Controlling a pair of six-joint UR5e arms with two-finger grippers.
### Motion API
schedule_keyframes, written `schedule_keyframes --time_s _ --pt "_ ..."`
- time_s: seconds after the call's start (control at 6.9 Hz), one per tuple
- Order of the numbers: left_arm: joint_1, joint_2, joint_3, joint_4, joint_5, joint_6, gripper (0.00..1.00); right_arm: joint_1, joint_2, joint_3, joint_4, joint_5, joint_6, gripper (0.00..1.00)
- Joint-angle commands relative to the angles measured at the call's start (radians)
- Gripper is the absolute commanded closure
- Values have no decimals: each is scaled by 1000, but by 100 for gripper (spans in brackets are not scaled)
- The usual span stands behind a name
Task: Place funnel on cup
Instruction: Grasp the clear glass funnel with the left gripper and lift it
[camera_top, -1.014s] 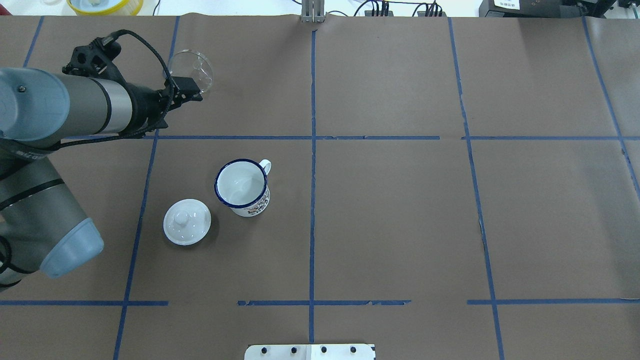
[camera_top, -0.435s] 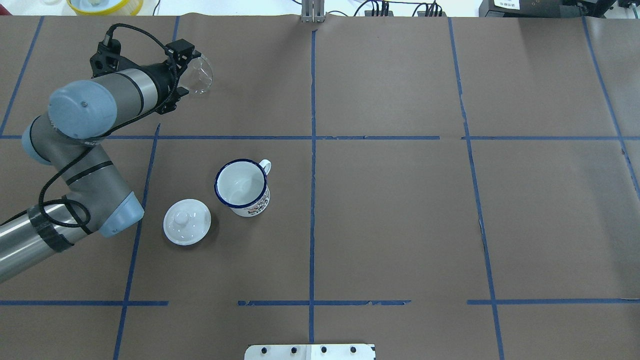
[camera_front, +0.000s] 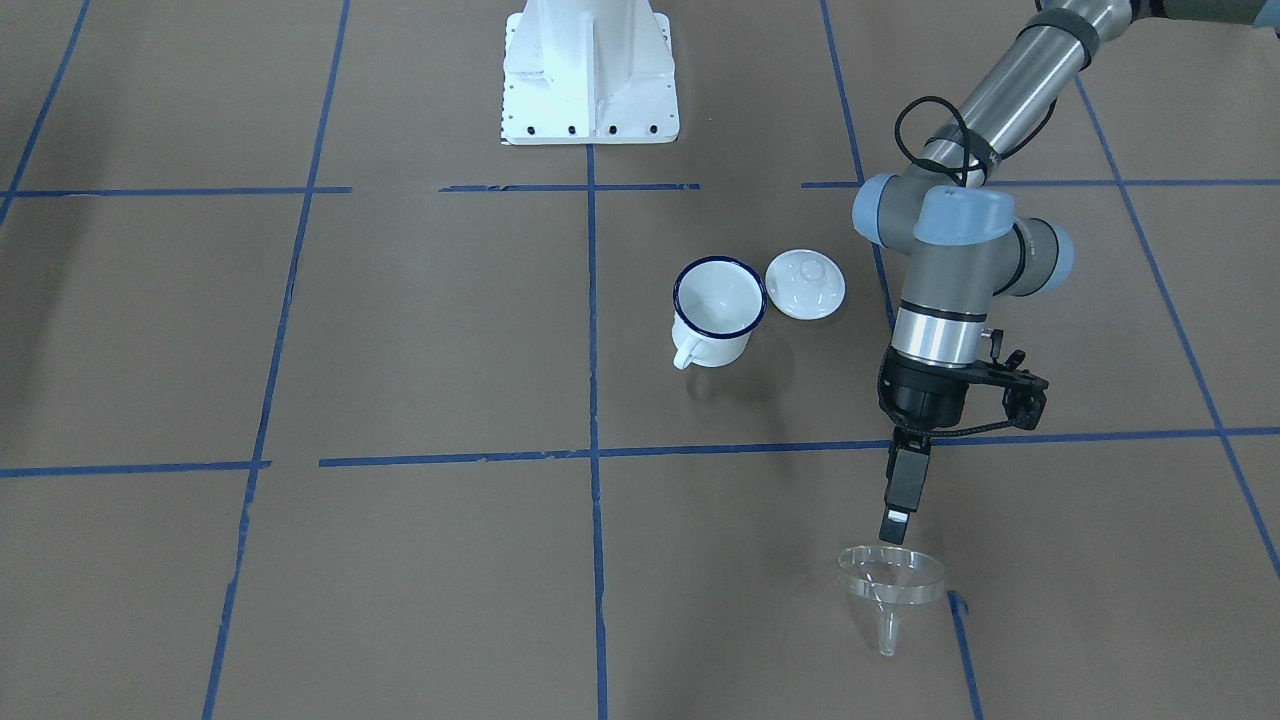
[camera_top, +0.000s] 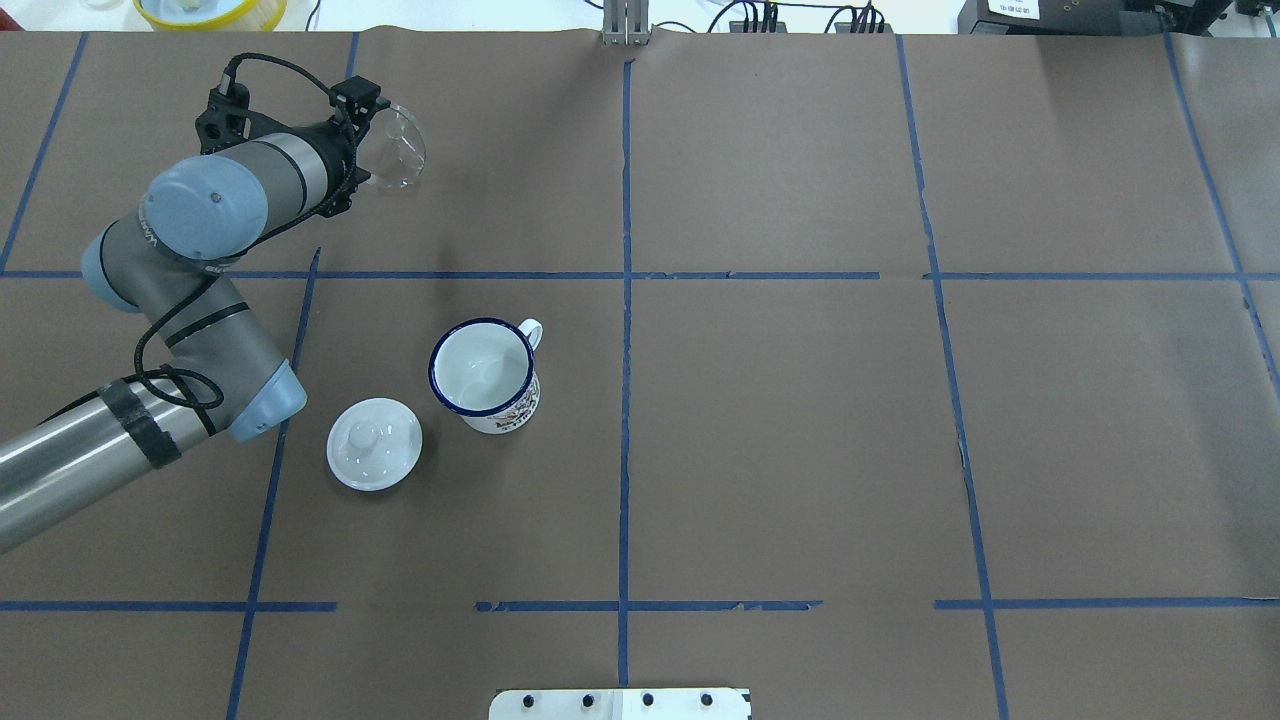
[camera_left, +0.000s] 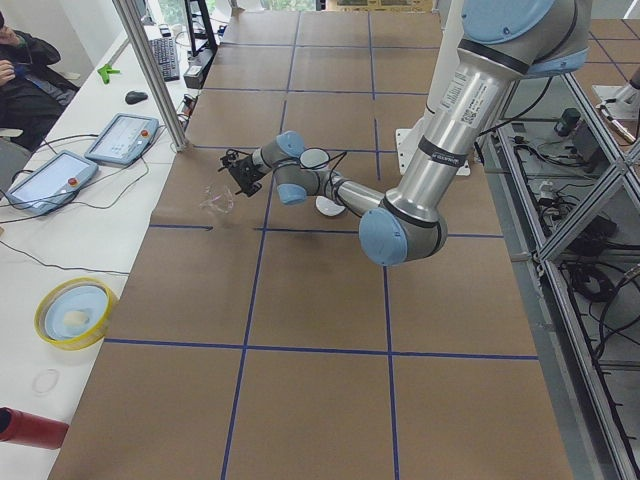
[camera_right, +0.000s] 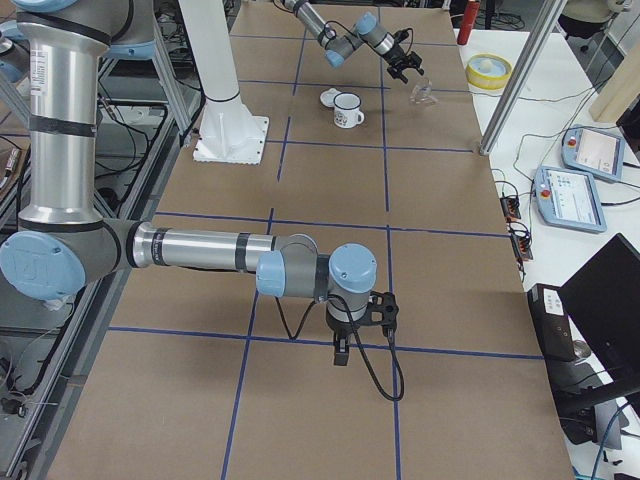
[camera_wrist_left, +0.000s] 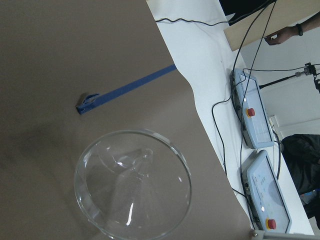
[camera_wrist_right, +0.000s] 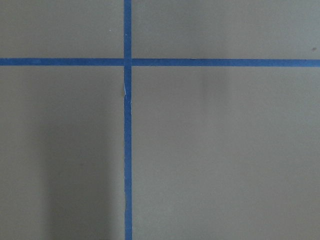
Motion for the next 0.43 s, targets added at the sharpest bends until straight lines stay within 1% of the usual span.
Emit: schedule_keyframes --time_s 0.0,0.14,0.29 --pt "-22 -59 138 -78 1 -38 7 0 0 0 0 0 0 0" --pt "-35 -86 169 -80 1 -75 20 0 0 0 0 0 0 0" --pt "-45 -134 232 -87 1 -81 22 0 0 0 0 0 0 0"
